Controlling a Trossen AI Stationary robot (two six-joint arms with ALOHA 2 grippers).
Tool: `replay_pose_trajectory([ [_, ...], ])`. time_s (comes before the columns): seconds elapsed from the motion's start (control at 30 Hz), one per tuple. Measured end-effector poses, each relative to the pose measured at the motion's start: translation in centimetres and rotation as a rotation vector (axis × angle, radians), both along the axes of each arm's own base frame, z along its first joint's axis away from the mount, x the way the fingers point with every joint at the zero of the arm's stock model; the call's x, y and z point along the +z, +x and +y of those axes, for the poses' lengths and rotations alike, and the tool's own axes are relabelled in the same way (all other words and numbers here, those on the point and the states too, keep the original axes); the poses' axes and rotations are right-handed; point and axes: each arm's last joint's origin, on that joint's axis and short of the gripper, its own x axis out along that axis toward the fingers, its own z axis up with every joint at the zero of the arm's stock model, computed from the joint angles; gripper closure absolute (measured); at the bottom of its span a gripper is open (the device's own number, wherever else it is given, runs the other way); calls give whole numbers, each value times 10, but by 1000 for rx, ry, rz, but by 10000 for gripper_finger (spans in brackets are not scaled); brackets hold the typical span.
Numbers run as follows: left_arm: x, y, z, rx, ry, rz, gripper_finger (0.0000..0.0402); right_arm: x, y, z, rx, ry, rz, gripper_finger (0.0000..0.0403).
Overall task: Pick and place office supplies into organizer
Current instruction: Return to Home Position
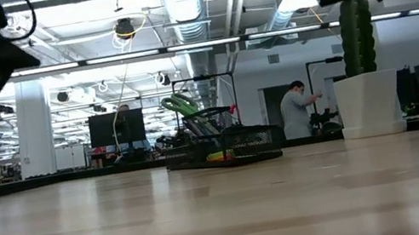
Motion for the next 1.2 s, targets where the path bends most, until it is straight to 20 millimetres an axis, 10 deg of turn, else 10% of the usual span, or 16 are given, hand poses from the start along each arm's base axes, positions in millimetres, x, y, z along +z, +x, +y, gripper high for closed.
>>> replay_pose_trajectory([
  [0.33, 1, 26, -1, 12, 138, -261, 401, -39, -42, 7, 192, 10, -225, 305],
  [0.77, -61, 43, -5, -28, 109, -378, 401, -93, -60, 9, 288, 37, -405, 305],
  [1.2, -73, 42, 0, 160, 5, -285, 401, -101, -57, 14, 320, 6, -346, 305],
])
